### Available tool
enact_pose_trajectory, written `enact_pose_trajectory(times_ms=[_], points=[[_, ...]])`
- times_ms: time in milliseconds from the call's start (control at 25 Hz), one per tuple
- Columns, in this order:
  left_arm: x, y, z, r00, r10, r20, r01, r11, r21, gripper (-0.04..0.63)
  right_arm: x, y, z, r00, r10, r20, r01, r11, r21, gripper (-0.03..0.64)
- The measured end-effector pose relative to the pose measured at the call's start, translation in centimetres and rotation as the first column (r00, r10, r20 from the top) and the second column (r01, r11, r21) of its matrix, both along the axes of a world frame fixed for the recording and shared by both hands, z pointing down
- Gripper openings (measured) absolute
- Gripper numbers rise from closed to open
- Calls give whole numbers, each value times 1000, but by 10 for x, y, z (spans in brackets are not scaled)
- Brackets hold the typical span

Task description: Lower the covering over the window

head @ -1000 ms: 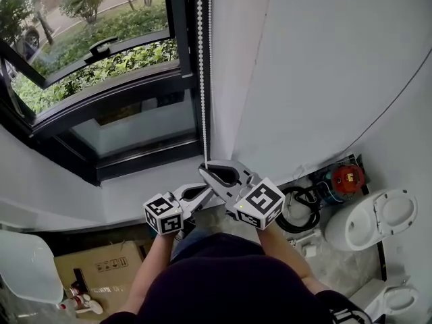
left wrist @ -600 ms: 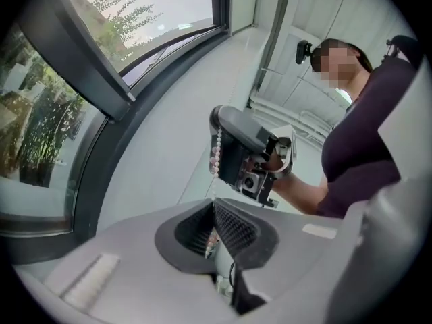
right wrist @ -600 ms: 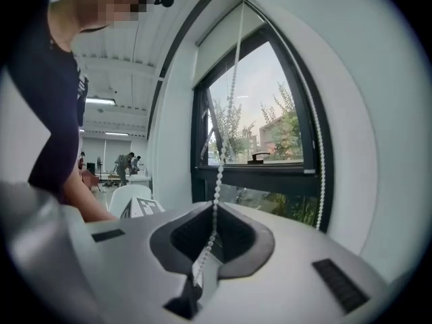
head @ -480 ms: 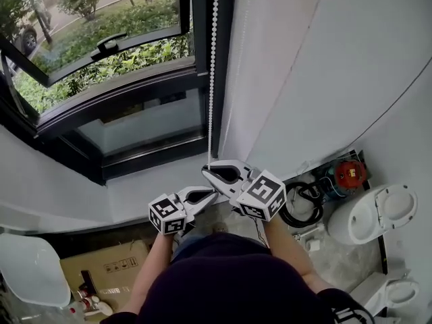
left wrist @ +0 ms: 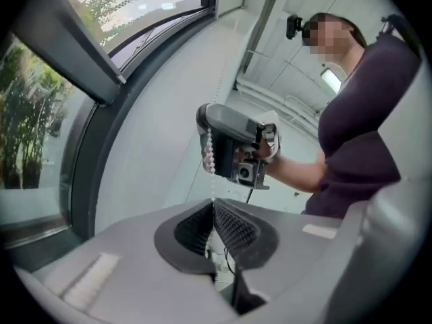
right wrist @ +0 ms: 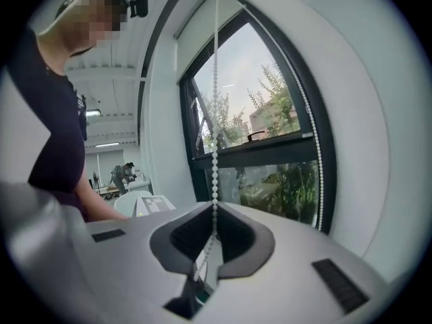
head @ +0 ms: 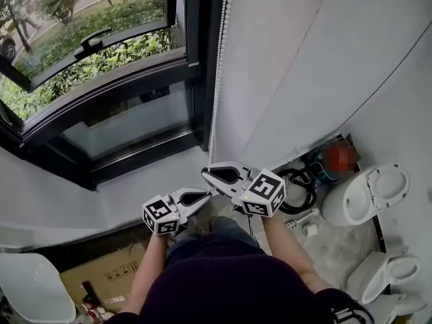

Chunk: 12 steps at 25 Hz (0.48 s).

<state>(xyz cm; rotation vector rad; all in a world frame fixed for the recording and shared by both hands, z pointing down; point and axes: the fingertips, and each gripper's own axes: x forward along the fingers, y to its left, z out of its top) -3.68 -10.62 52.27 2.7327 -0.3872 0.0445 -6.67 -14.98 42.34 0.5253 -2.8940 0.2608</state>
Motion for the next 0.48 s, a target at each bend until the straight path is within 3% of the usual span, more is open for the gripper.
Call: enact_pose_trajectory(times_ms=[240,400,480], points=[[-1,11,-5,997,47,-60,-47,999,-7,14,4,1,1,999,27,32,-27,1000,-16,14],[5,14,-6,996,82,-43,-82,997,6,14,4,2,22,998,15,-58,-16,1000,-25,14],[4,14,-6,996,81,-33,-81,997,6,15,5,5,30,999,12,-43,-15,998,-54,14]])
